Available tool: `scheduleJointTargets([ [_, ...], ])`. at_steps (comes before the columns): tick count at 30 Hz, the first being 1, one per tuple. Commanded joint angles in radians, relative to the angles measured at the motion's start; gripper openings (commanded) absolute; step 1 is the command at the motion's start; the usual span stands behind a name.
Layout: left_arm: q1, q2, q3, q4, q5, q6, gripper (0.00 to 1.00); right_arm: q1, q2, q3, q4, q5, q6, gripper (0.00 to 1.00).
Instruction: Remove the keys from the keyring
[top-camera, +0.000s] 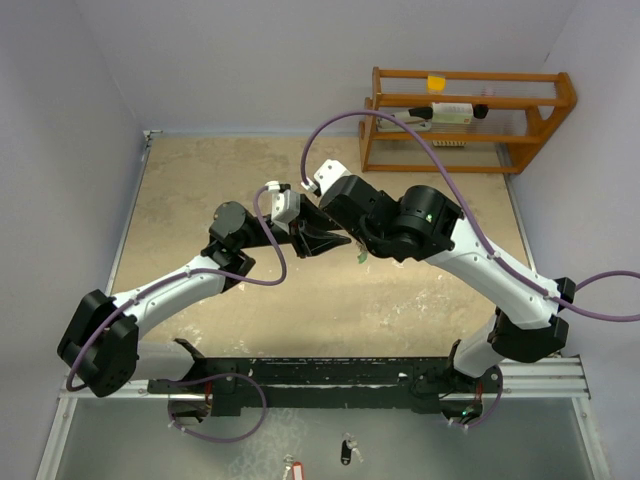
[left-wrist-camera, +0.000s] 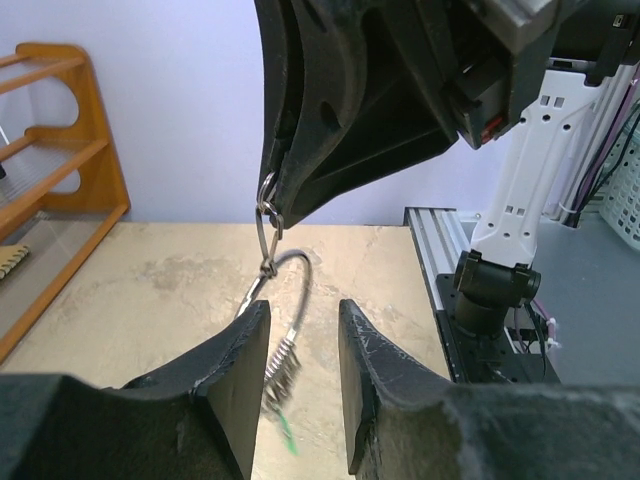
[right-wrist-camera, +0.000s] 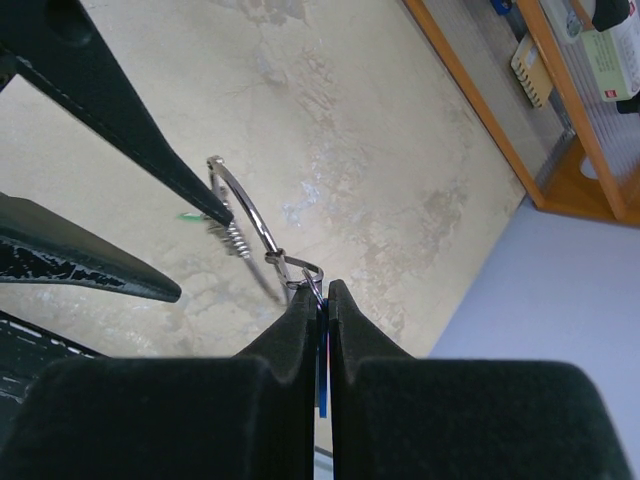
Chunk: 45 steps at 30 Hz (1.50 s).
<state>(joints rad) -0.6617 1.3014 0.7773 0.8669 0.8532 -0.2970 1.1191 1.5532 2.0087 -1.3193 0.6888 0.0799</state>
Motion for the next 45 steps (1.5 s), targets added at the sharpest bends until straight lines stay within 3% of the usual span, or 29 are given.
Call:
scheduleJointTargets([
  [1, 0.001, 0.020, 0.036, 0.113, 0.018, -0.007, 0.32, 0.009, -0.017, 0.011, 0.023, 0.005, 0.003, 0.00],
  [23, 0.001, 0.113, 0.093, 0.254, 0.023, -0.087, 0.32, 0.028, -0.022, -0.003, 0.041, -0.006, -0.007, 0.00],
  [45, 0.001, 0.223, 0.087, 0.582, 0.103, -0.357, 0.31, 0.047, -0.016, -0.001, 0.052, 0.014, -0.015, 0.00],
])
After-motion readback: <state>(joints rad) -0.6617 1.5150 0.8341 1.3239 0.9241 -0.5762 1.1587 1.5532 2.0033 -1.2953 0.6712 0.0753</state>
